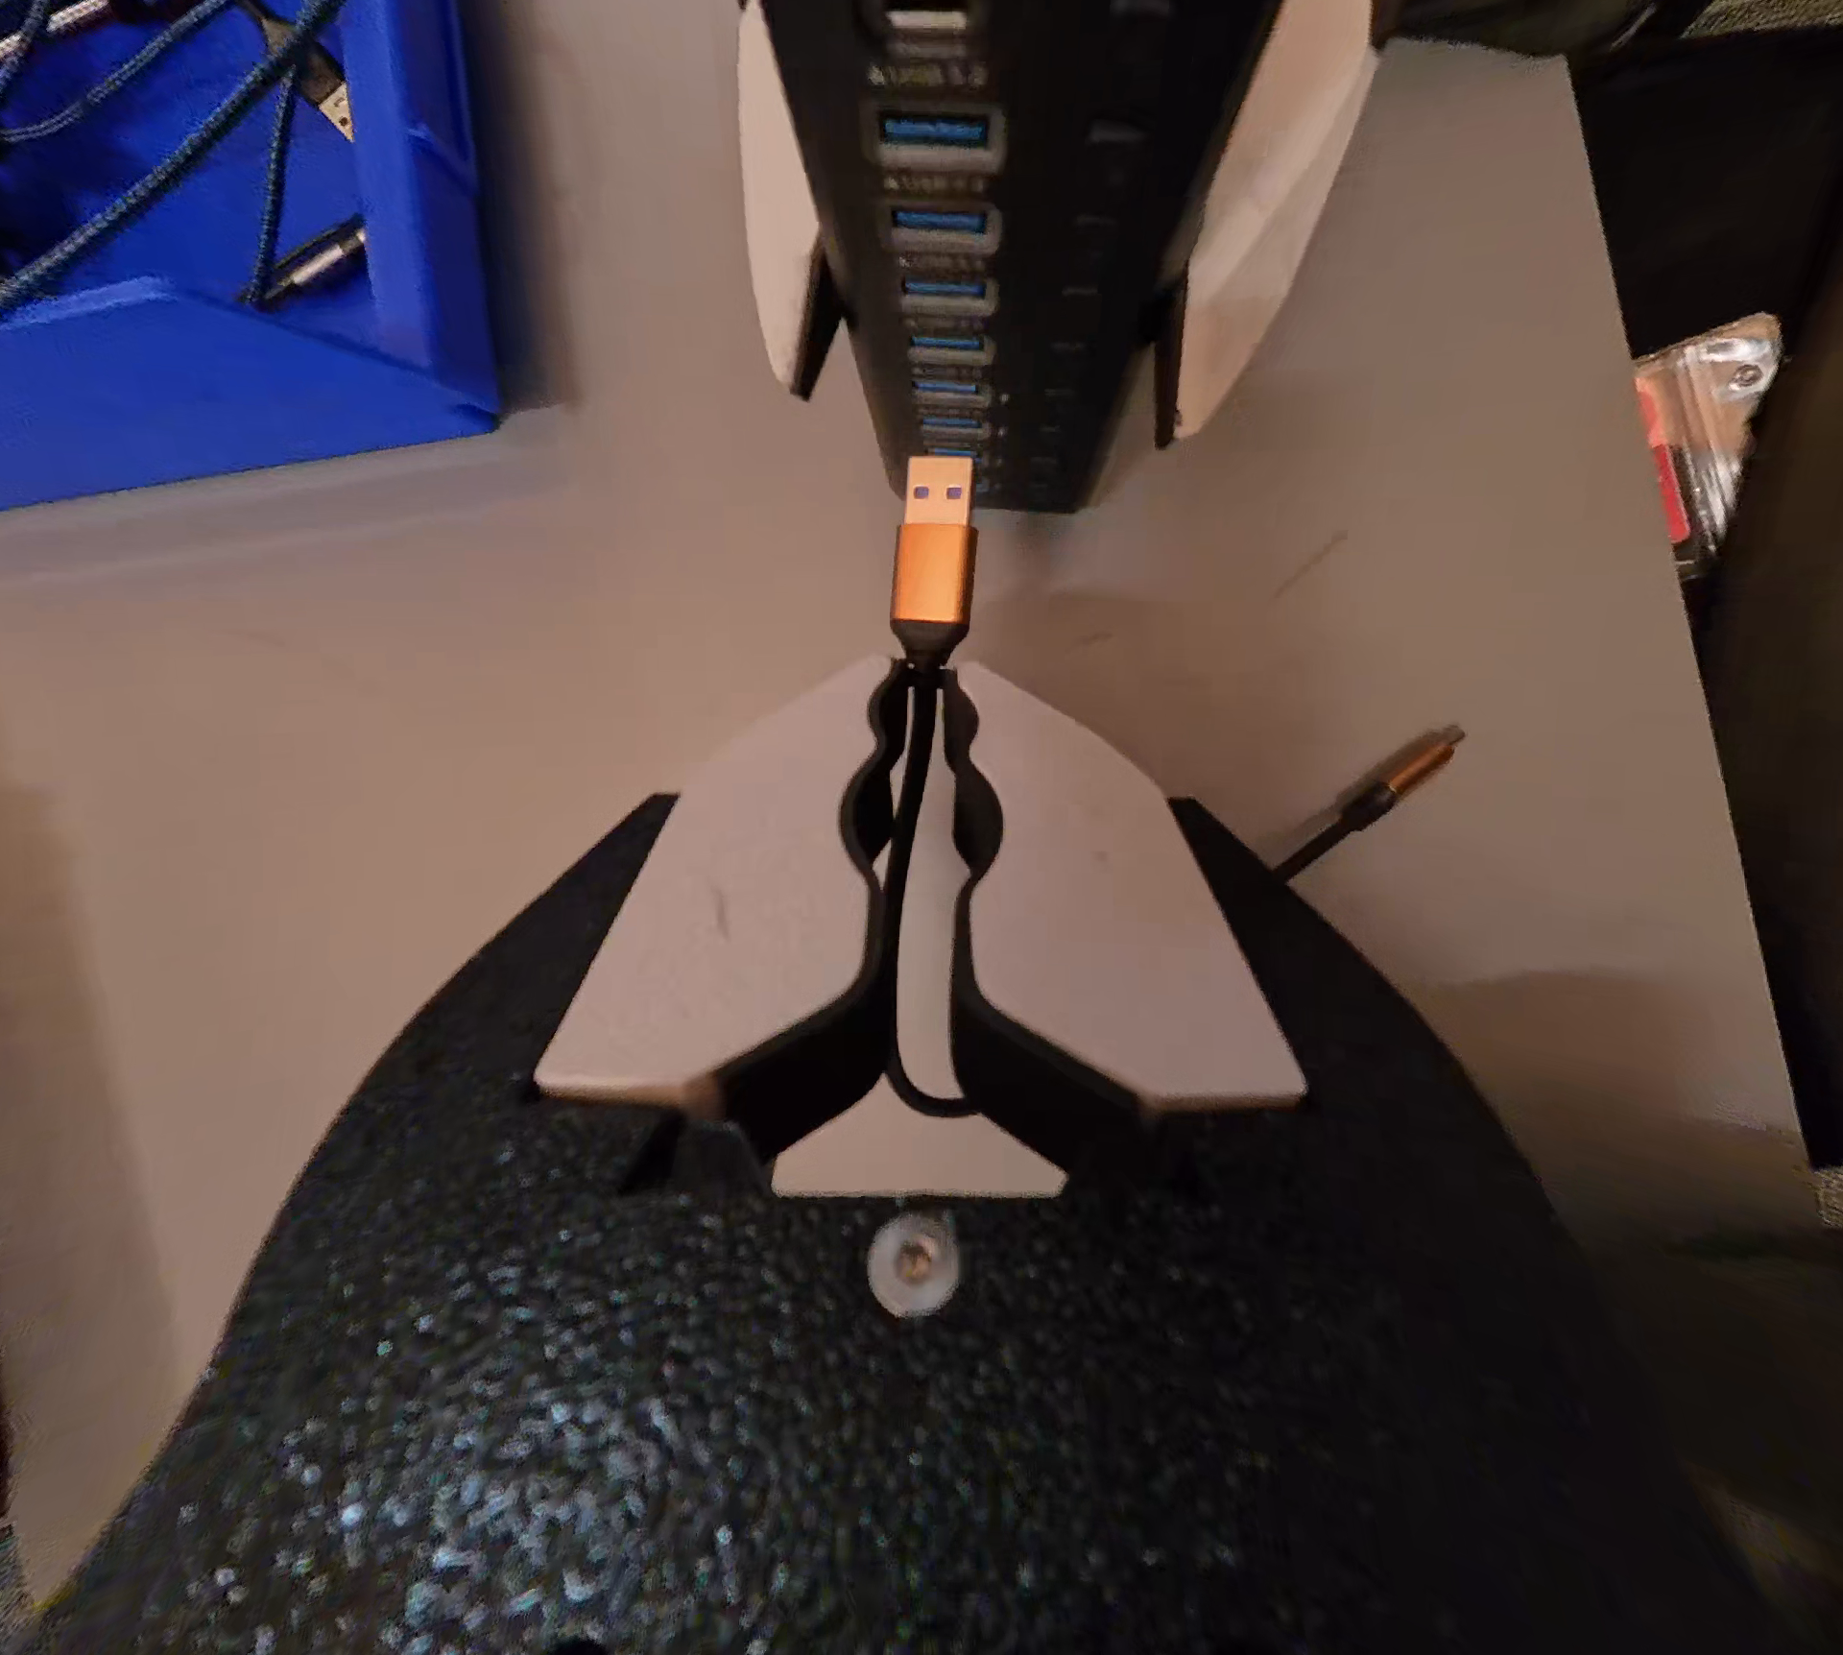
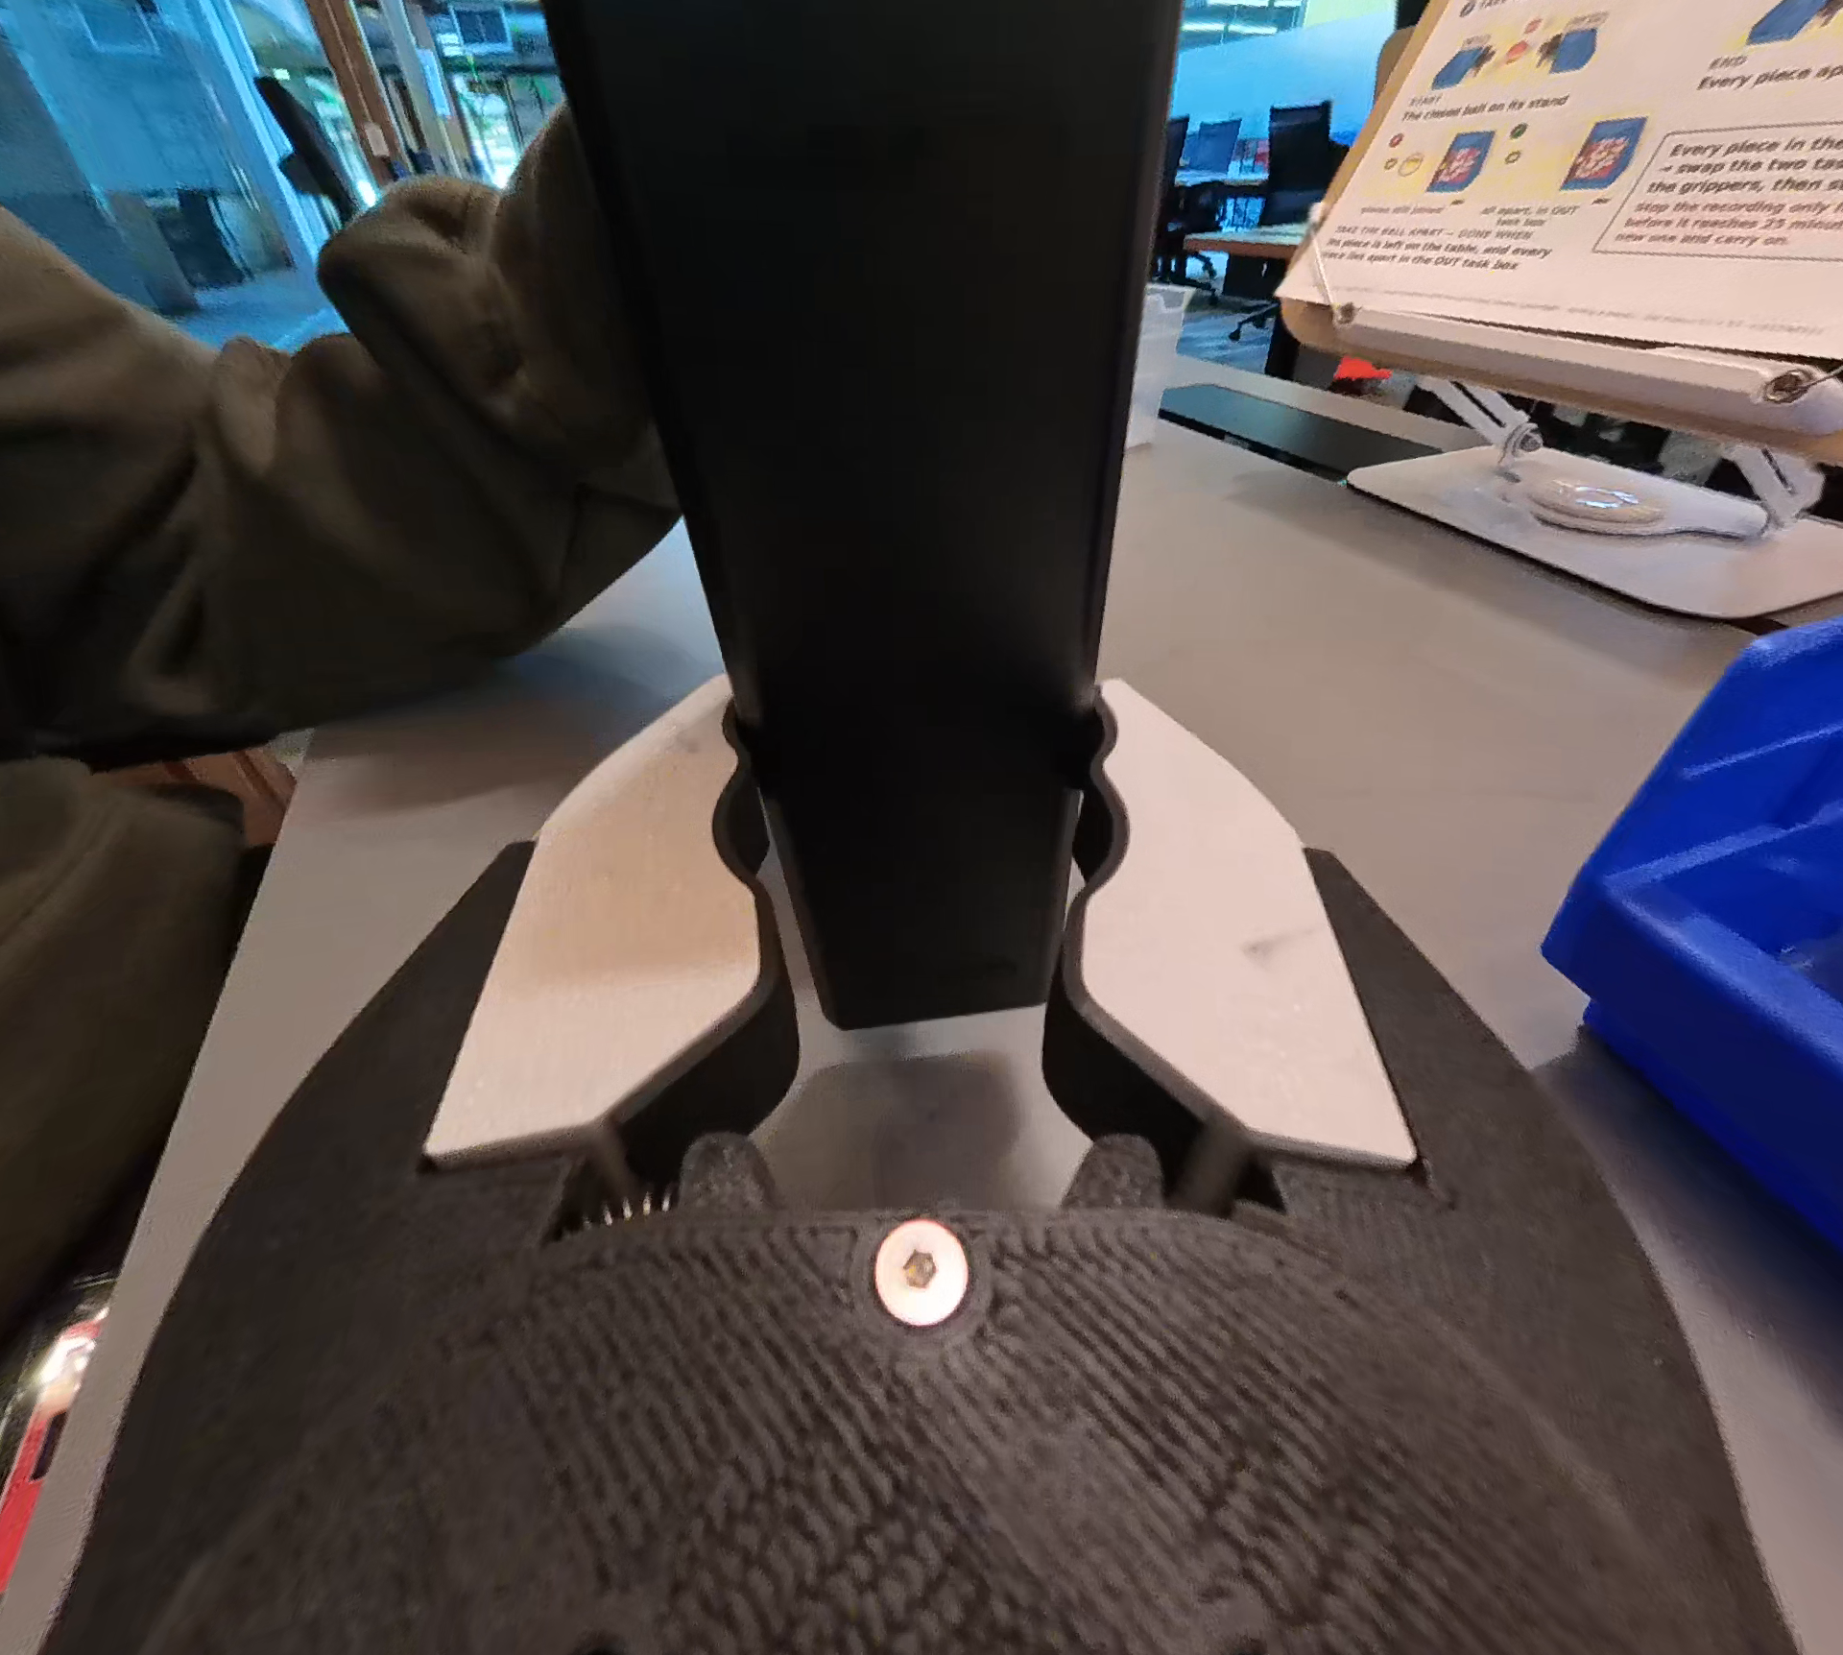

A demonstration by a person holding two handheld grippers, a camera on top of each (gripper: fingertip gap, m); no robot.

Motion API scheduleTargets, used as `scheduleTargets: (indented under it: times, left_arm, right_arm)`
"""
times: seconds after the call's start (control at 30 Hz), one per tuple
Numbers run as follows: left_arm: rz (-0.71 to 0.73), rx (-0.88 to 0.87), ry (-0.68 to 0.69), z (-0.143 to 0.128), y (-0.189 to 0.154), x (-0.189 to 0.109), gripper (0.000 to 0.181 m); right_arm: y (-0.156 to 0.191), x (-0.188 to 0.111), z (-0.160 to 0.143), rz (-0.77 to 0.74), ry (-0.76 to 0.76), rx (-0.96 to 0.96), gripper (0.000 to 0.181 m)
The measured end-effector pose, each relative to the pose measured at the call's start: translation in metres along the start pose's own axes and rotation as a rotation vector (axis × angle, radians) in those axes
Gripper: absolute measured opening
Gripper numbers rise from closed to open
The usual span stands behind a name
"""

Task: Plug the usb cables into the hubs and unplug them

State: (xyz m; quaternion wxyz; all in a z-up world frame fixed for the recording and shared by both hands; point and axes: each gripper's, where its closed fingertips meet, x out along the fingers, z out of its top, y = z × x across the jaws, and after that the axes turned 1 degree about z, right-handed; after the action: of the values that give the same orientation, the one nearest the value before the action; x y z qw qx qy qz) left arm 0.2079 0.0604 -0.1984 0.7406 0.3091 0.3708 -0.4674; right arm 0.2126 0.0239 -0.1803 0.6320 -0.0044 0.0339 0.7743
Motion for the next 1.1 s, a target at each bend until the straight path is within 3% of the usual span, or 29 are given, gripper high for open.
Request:
scheduleTargets:
  times: [0.2,1.1]
  left_arm:
    - [0.004,-0.029,-0.072,0.016,-0.001,-0.007,0.005]
    - [0.031,-0.032,-0.043,0.022,-0.004,-0.004,0.005]
  right_arm:
    - [-0.002,-0.004,0.004,0.013,-0.04,0.037,0.061]
    - [0.003,-0.001,0.001,0.053,-0.012,0.029,0.061]
